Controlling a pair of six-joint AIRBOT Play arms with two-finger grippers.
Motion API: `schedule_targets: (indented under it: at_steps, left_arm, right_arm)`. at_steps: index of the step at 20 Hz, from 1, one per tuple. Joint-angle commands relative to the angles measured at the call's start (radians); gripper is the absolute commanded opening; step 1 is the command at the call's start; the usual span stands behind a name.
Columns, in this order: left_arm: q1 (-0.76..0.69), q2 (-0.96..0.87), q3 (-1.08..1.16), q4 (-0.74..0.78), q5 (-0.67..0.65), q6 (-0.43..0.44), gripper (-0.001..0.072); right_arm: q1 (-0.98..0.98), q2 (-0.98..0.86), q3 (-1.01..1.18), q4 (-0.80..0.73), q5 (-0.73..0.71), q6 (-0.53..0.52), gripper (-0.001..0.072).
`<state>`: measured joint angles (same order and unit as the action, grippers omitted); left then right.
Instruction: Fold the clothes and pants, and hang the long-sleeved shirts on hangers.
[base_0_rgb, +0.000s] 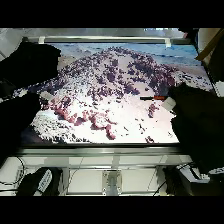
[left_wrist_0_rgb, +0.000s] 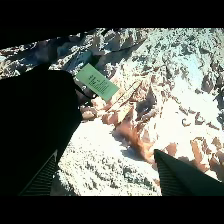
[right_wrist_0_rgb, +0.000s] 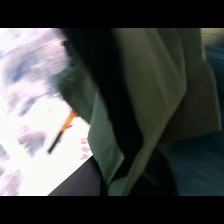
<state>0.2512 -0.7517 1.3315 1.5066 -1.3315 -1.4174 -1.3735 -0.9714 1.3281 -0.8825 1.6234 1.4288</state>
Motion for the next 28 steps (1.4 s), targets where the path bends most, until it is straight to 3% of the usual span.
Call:
schedule_targets:
  at_steps: [1, 4, 7, 8, 10, 12, 16, 18, 28]
  left_arm:
    - [0.000, 0.001, 0.000, 0.000, -0.006, -0.012, 0.0700]
    - [0.000, 0.000, 0.000, 0.000, -0.006, -0.011, 0.0700]
    - [0.000, 0.000, 0.000, 0.000, -0.006, -0.012, 0.0700]
    - [0.000, 0.000, 0.000, 0.000, -0.006, -0.012, 0.0700]
    - [0.000, 0.000, 0.000, 0.000, -0.006, -0.012, 0.0700]
    - [0.000, 0.000, 0.000, 0.000, -0.007, -0.012, 0.0700]
    - [0.000, 0.000, 0.000, 0.000, -0.067, -0.076, 0.0700]
    - [0.000, 0.000, 0.000, 0.000, -0.068, -0.076, 0.0700]
    - [0.000, 0.000, 0.000, 0.000, -0.068, -0.076, 0.0700]
  right_arm:
    - [-0.122, 0.045, -0.009, -0.236, 0.039, 0.026, 0.0002]
    - [-0.093, 0.047, -0.008, -0.293, 0.095, 0.029, 0.0026]
    - [-0.091, 0.047, 0.024, -0.293, 0.193, 0.095, 0.0350]
    - [-0.091, 0.047, 0.064, -0.291, 0.214, 0.114, 0.0385]
    - [-0.091, 0.047, 0.187, -0.274, 0.209, 0.116, 0.0385]
    - [-0.090, 0.047, 0.309, -0.162, 0.182, 0.115, 0.0384]
    - [-0.090, 0.065, 0.402, 0.383, 0.180, 0.079, 0.0382]
    - [-0.090, 0.093, 0.402, 0.529, 0.156, 0.069, 0.0382]
    - [-0.090, 0.124, 0.402, 0.599, 0.166, 0.069, 0.0382]
